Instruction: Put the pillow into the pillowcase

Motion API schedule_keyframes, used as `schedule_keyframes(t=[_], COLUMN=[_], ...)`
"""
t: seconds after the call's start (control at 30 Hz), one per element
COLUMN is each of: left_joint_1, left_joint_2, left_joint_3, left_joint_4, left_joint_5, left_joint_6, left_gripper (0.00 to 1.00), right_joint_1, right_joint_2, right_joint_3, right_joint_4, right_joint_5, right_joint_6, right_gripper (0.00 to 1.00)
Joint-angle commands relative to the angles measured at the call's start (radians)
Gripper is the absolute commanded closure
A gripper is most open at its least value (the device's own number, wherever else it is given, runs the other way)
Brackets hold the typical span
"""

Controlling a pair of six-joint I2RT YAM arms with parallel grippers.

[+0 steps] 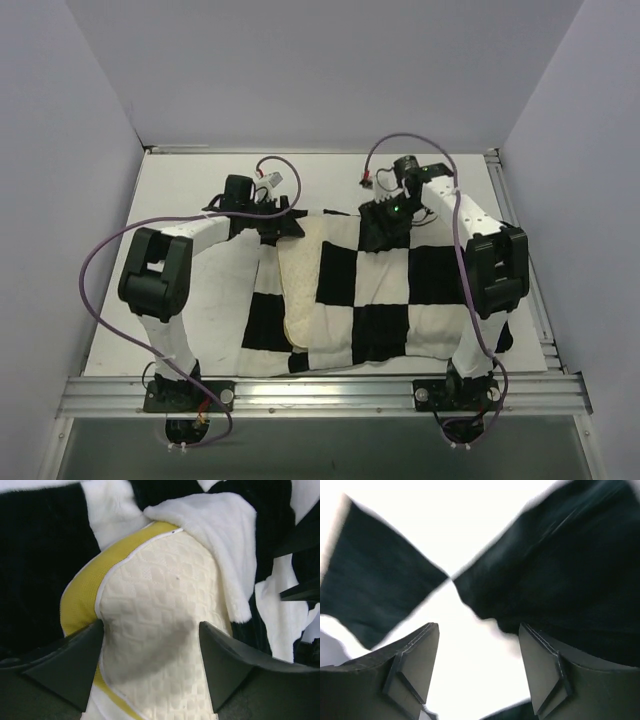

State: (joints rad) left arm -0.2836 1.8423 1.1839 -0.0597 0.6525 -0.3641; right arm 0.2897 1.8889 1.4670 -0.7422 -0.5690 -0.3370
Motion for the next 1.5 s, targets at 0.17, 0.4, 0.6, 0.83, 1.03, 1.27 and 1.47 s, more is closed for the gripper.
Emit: schedule_keyframes(t=[0.17, 0.4, 0.6, 0.83, 1.03, 1.27, 1.47], left_joint_1=[-0.071, -0.077, -0.086, -0.091, -0.097, -0.158, -0.158], left_joint_2=[0.035, -0.006, -0.018, -0.025, 0.127, 0.293, 0.347], left_joint_3=[-0.062, -0.133, -0.155, -0.234, -0.262, -0.162, -0.144], left_joint_4=[0.15, 0.268, 0.331, 0.541, 1.081, 1.544, 1.583], left_joint_5=[0.136, 0.134, 0.174, 0.211, 0.259, 0.161, 0.133], left_joint_6=[-0.087, -0.162, -0.21, -0.324, -0.744, -1.145, -1.179], left_gripper=[0.73, 0.8, 0.85, 0.91, 1.0, 1.0, 1.0], right_joint_1=[0.0, 0.127, 0.146, 0.146, 0.158, 0.267, 0.302], right_joint_2=[0.13, 0.246, 0.314, 0.337, 0.189, -0.023, -0.117], right_joint_3=[0.545, 0.561, 0.561, 0.582, 0.465, 0.147, -0.054], right_joint_4=[-0.094, -0.08, -0.075, -0.06, 0.119, 0.596, 1.084], right_joint_5=[-0.036, 0.092, 0.167, 0.094, -0.322, -0.503, -0.448], right_joint_6=[0.259, 0.312, 0.309, 0.337, 0.455, 0.963, 1.311], right_gripper=[0.39, 0.41, 0.43, 0.9, 1.0, 1.0, 1.0])
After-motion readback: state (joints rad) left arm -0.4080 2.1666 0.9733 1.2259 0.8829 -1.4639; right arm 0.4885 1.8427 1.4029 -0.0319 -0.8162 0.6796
